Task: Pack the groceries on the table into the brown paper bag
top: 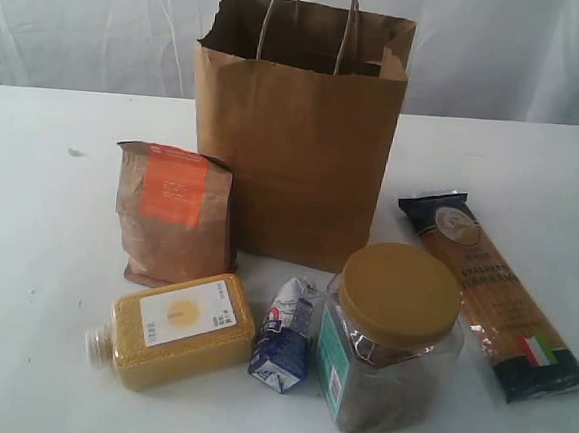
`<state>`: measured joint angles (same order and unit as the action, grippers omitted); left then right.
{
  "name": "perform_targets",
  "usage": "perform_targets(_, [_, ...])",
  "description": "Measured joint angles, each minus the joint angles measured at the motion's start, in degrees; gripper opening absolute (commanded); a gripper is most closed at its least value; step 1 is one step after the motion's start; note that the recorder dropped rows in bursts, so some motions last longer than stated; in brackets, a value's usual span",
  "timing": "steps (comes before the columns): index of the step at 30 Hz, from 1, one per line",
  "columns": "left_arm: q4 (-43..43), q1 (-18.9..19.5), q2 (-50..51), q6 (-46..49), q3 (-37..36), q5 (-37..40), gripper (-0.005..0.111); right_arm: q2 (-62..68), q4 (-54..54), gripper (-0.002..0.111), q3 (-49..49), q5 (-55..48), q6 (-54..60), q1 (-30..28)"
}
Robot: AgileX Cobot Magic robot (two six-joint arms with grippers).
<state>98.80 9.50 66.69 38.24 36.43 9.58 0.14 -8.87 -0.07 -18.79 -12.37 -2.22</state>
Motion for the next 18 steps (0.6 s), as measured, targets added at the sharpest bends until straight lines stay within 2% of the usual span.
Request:
perform_targets(2, [-1.1, 1.7, -1.2, 6.4, 1.0, -7.5, 0.0, 0.0, 0.0, 0.0, 0.0, 0.0, 0.0, 0.0])
perform_targets(4, [-6.2, 2.9, -2.1, 17.8, 2.4, -13.3, 0.0, 0.0, 0.0, 0.0, 0.0, 0.0, 0.0, 0.0])
perform_targets(6, [-12.0, 3.6, -3.0, 31.5, 3.6, -15.9, 0.0, 0.0, 0.0, 0.0, 0.0, 0.0, 0.0, 0.0])
perform_targets(8, [-14.8, 3.7, -4.3, 41.0, 3.8, -15.4, 0.0, 0.0, 0.0, 0.0, 0.0, 0.0, 0.0, 0.0])
perform_targets(12, [-16.5, 3.7, -8.3, 45.6, 3.9, -12.1, 0.0, 0.0, 0.0, 0.0, 0.0, 0.0, 0.0, 0.0])
perform_targets(18, [-17.0, 3.7, -18.6, 45.1, 3.9, -8.8, 0.0, 0.0, 0.0, 0.0, 0.0, 0.0, 0.0, 0.0])
